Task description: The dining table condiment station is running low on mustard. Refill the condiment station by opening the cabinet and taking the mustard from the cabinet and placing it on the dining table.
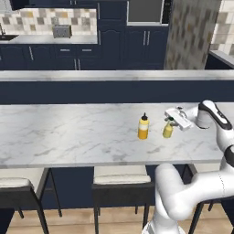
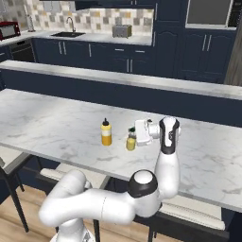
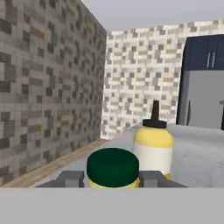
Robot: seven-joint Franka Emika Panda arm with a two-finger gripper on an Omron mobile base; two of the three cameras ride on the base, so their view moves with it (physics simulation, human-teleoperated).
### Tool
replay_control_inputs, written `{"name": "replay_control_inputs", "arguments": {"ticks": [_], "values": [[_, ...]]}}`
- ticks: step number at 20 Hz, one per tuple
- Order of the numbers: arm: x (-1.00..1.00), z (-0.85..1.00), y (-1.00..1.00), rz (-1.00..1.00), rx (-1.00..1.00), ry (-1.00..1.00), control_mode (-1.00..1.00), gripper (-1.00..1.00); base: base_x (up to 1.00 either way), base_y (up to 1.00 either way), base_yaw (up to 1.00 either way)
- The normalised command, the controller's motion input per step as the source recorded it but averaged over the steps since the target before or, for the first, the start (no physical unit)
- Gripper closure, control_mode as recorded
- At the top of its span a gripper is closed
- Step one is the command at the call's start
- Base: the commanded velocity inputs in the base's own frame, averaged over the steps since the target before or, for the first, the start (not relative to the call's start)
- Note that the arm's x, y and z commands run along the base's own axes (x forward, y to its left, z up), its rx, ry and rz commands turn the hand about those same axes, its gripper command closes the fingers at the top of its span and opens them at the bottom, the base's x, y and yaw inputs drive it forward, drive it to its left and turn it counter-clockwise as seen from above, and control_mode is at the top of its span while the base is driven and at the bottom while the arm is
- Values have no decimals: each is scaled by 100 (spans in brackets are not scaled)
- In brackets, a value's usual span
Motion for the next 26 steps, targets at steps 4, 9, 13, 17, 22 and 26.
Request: {"name": "replay_control_inputs", "arguments": {"ticks": [4,9,13,17,22,26], "values": [[-63,-56,51,-5,-8,-5,-100,100,0,0,0],[-11,-54,66,-9,-10,0,-100,100,0,0,0],[15,-57,38,-7,-4,0,-100,100,0,0,0],[28,-67,14,-1,0,0,-100,100,0,0,0],[18,-79,-8,3,0,0,-100,100,0,0,0],[-12,-67,-74,14,8,-8,-100,100,0,0,0]]}}
